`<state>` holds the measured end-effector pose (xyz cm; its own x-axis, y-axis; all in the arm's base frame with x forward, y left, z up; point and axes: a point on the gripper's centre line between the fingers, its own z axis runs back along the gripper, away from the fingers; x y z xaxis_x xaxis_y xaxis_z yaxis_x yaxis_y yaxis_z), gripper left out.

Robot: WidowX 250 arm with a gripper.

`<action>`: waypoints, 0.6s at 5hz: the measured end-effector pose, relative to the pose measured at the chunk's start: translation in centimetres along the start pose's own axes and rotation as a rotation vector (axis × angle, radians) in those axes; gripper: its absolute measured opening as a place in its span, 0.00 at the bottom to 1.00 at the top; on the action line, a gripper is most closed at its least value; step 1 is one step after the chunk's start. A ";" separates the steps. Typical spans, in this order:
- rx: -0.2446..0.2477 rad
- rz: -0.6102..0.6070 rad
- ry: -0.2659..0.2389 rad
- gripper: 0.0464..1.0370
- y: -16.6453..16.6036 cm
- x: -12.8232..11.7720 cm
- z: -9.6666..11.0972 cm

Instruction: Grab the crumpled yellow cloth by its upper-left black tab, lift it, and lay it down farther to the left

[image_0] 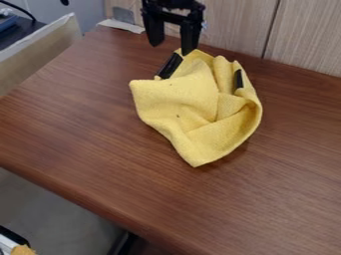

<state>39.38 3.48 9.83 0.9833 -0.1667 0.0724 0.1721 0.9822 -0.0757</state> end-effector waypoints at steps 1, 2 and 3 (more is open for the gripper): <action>-0.045 -0.030 0.005 0.96 -0.2 0.9 -1.9; -0.086 -0.006 0.017 0.96 0.2 0.8 -3.6; -0.104 0.009 0.019 0.96 1.0 0.5 -4.2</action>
<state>40.30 4.05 5.56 0.9857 -0.1604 0.0524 0.1673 0.9695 -0.1794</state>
